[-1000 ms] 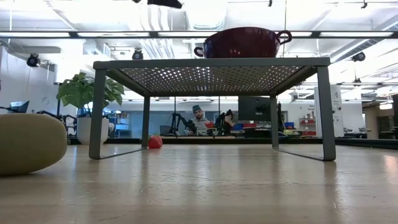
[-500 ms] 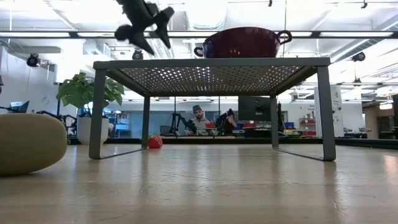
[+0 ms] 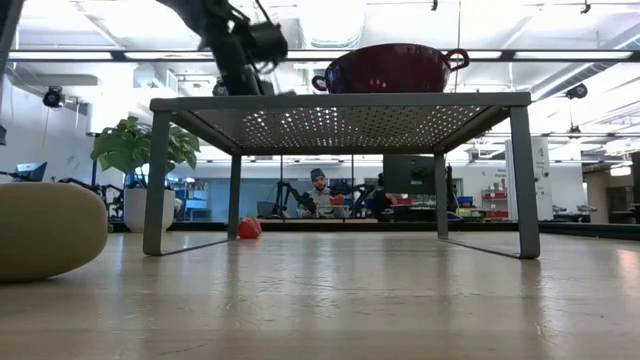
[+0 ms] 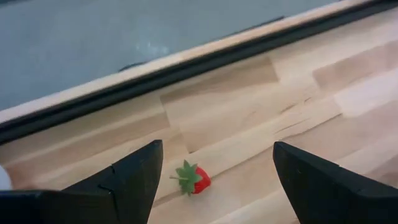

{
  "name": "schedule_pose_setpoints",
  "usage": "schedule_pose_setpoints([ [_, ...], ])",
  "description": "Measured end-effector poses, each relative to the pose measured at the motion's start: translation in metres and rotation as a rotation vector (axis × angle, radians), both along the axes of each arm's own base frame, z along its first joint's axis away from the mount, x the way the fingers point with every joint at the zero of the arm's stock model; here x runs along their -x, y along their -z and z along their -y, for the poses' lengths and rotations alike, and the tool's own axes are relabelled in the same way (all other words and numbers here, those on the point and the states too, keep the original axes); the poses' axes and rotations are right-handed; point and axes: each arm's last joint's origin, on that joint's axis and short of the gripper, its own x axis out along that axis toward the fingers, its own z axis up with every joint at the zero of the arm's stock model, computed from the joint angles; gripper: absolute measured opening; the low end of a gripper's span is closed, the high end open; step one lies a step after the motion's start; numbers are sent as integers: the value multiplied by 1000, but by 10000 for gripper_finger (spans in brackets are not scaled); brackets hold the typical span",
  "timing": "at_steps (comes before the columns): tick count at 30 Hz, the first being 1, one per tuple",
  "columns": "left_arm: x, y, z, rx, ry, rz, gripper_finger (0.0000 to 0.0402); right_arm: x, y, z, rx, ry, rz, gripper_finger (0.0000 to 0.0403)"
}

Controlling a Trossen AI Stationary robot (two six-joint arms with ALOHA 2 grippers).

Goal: Pick & Place Fruit
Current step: Put the strawberry in the purple strainer bowl on the shelf

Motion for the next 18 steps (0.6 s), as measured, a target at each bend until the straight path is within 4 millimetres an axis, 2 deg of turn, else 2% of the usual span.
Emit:
schedule_pose_setpoints([
  [10,-12,49,-9,209,-8,-104,309,0,1,0,-1,-1,-7,196],
  [18,-16,63,-9,247,-21,-147,309,1,1,0,-15,4,-10,202],
])
